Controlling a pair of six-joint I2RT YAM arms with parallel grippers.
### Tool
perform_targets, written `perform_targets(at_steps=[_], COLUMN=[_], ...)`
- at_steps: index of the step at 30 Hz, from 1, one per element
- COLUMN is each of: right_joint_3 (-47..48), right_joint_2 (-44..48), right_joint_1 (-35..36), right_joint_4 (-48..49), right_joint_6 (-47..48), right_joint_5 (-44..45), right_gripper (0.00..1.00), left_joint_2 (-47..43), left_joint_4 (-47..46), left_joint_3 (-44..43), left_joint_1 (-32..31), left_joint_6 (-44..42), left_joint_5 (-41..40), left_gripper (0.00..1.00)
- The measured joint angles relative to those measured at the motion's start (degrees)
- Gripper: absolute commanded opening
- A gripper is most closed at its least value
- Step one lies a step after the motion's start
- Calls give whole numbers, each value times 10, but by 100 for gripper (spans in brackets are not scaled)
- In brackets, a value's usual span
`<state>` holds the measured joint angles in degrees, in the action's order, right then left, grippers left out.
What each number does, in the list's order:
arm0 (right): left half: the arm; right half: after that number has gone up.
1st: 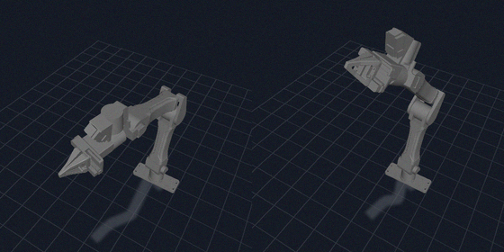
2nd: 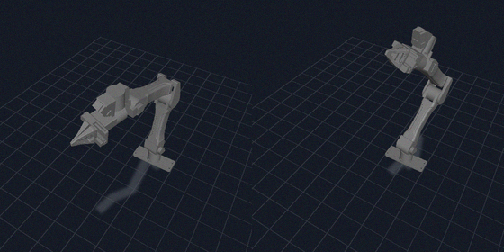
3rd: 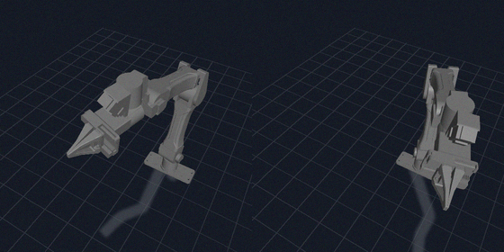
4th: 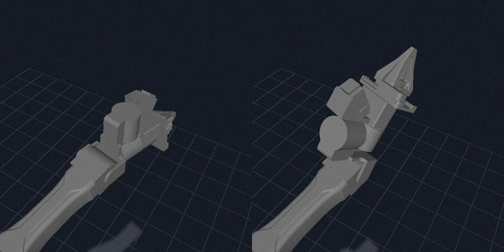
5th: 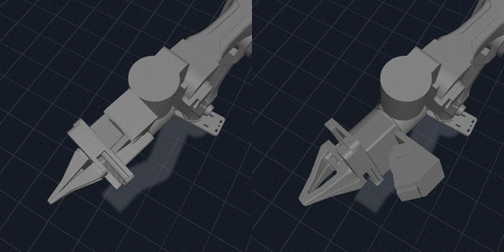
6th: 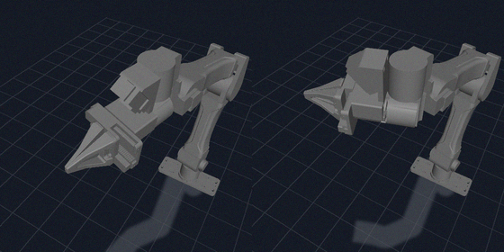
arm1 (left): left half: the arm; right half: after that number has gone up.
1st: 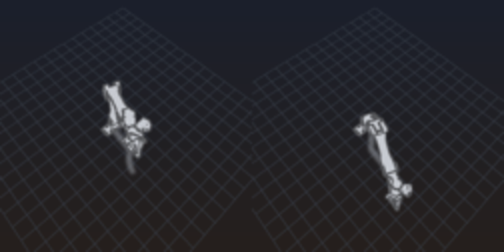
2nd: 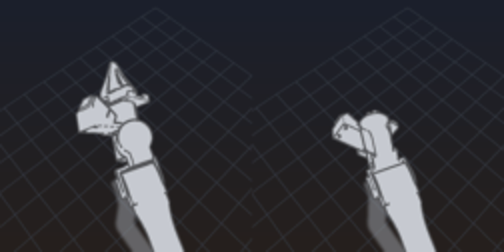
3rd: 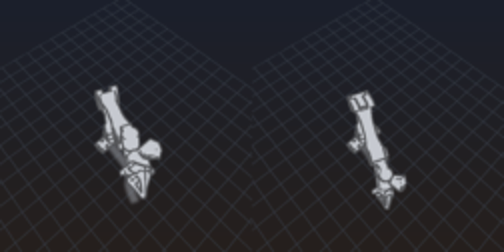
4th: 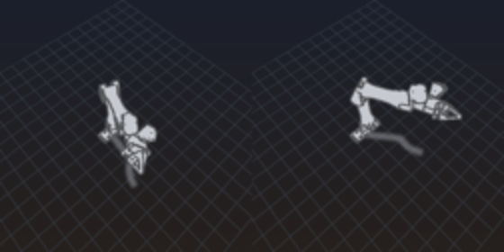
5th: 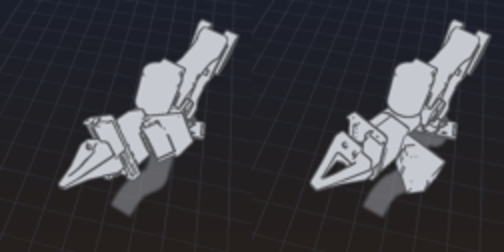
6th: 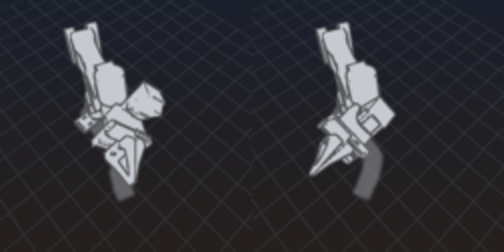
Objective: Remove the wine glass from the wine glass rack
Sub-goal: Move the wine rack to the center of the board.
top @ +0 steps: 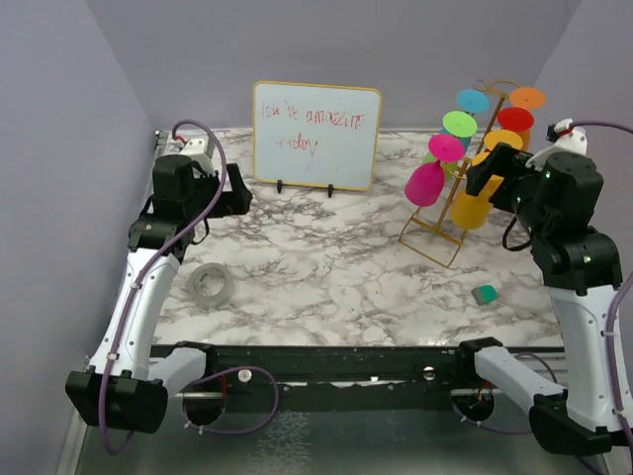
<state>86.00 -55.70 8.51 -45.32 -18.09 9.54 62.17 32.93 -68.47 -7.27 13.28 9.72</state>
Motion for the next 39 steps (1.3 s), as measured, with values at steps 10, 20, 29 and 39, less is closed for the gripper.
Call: perform_targets(at_steps=[10,20,29,39], right_joint_3=[-142,-270,-412,-491], right_joint_2=[187,341,414,384], right_joint_1=[0,0,0,0], right_joint_4=[-21,-58,-86,-21], right_joint_6=[6,-60,-181,-277], right_joint_5=[-6,-55,-15,-7], right_gripper=[100,100,99,97], left_joint_2=[-82,-154,-178,-210], left_joint_4=[-31,-76,-95,-96], left_joint_3=[137,239,262,267], left_joint_1=[0,0,0,0], left_joint_6=[5,30,34,39], left_joint_5=[-4,-17,-15,-16], left_gripper=[99,99,99,99])
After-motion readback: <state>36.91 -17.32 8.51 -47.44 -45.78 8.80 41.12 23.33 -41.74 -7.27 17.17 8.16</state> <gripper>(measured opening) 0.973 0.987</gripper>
